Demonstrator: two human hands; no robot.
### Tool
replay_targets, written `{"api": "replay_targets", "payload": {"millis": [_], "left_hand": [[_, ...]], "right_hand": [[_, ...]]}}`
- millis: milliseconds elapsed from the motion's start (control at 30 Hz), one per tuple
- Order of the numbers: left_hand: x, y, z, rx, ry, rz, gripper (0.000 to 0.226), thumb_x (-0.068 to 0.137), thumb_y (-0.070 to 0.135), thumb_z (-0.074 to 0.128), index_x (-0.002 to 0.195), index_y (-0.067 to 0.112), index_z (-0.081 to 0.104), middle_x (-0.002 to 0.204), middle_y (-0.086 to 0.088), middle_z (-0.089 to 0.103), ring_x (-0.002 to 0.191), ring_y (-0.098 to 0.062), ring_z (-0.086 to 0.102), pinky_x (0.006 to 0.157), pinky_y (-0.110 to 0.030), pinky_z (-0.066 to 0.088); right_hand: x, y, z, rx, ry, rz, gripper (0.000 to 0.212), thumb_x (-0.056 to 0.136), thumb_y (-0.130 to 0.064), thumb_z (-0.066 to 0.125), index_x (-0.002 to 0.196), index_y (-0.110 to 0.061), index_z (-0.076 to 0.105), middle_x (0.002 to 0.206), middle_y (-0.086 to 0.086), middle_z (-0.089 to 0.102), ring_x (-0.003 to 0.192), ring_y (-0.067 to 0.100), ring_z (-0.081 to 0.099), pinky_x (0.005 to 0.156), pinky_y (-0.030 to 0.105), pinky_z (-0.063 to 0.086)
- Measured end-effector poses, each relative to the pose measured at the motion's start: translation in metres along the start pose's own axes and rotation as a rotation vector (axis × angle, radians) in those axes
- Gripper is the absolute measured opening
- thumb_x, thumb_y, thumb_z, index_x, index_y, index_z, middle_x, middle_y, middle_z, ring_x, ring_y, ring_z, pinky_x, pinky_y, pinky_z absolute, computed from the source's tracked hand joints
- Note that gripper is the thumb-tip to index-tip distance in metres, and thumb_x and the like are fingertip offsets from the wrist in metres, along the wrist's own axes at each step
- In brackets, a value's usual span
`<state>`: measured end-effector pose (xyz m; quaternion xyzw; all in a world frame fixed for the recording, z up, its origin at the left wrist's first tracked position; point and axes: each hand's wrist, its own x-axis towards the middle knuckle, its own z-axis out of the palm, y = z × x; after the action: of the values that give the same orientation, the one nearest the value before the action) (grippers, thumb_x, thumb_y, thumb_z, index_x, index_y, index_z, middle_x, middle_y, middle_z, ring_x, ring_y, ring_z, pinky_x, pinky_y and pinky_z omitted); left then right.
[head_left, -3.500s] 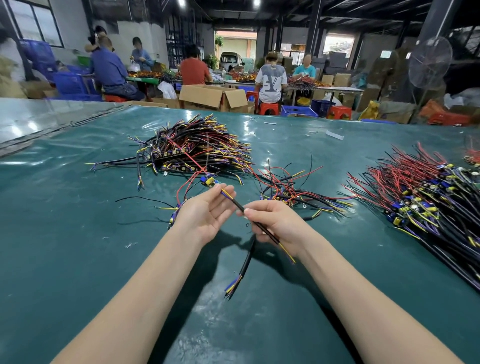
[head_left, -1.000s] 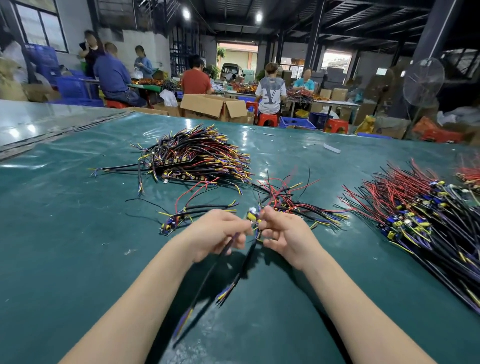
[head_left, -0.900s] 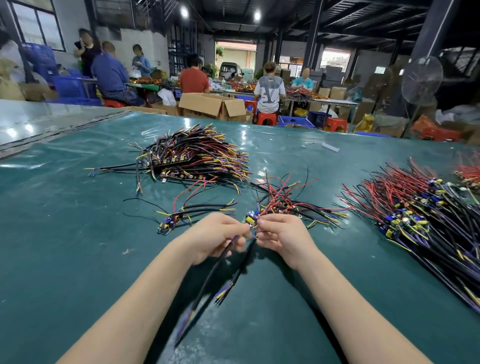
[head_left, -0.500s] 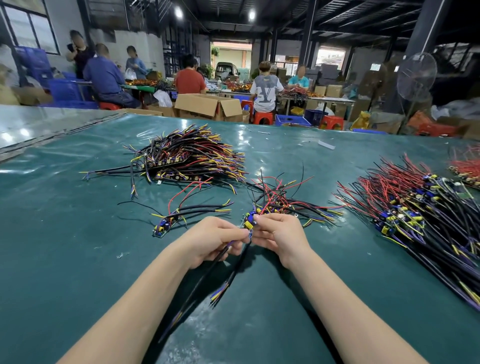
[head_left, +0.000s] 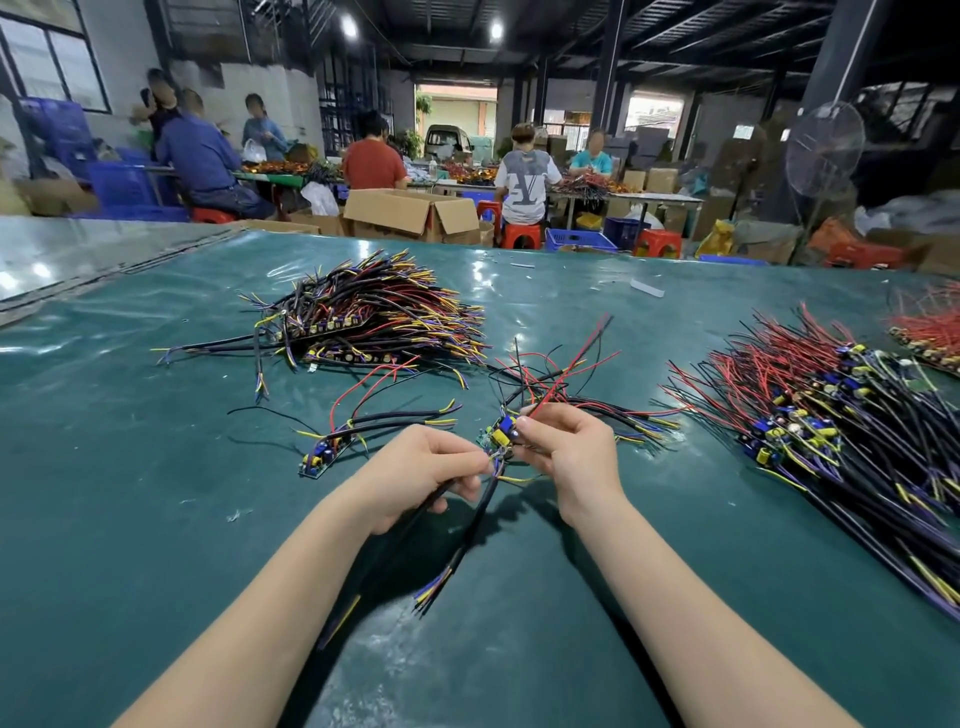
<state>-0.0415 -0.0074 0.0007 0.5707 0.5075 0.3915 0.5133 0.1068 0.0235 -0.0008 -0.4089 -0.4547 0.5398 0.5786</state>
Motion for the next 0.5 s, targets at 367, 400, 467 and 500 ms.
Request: {"api": "replay_targets", "payload": {"millis": [367,400,467,500], "left_hand": [[-0.006,0.002,-0.005,0.082,-0.16,0.046,0.029,0.09,0.006,0.055,0.065,0.015,0.065,0.048,0.008,0.057,0.051,-0.001,0.057,0.041,-0.013,0.039],[-0.007,0.002,-0.006,0.091,-0.166,0.04,0.028,0.09,0.007,0.054,0.066,0.015,0.064,0.048,0.008,0.057,0.051,-0.001,0.057,0.041,-0.013,0.039],[-0.007,0.002,-0.006,0.121,-0.168,0.033,0.026,0.09,0.007,0.054,0.067,0.014,0.064,0.049,0.008,0.058,0.051,-0.001,0.057,0.041,-0.014,0.039],[-0.007,0.002,-0.006,0.142,-0.165,0.034,0.026,0.09,0.008,0.055,0.068,0.015,0.064,0.049,0.008,0.058,0.051,-0.001,0.057,0.041,-0.014,0.039]], "right_hand": [[0.015,-0.012,-0.02,0.258,0.186,-0.036,0.025,0.084,0.013,0.054,0.064,-0.003,0.053,0.039,-0.002,0.056,0.037,0.004,0.055,0.044,0.016,0.051],[0.016,-0.013,-0.023,0.278,0.207,-0.048,0.025,0.084,0.012,0.053,0.065,-0.003,0.053,0.039,-0.002,0.056,0.037,0.004,0.055,0.044,0.016,0.051],[0.019,-0.015,-0.028,0.307,0.251,-0.069,0.026,0.085,0.013,0.052,0.066,-0.004,0.053,0.04,-0.004,0.057,0.038,0.003,0.055,0.044,0.015,0.05],[0.02,-0.016,-0.031,0.32,0.269,-0.072,0.026,0.086,0.012,0.051,0.066,-0.005,0.053,0.04,-0.005,0.057,0.038,0.003,0.056,0.044,0.015,0.05]]}}
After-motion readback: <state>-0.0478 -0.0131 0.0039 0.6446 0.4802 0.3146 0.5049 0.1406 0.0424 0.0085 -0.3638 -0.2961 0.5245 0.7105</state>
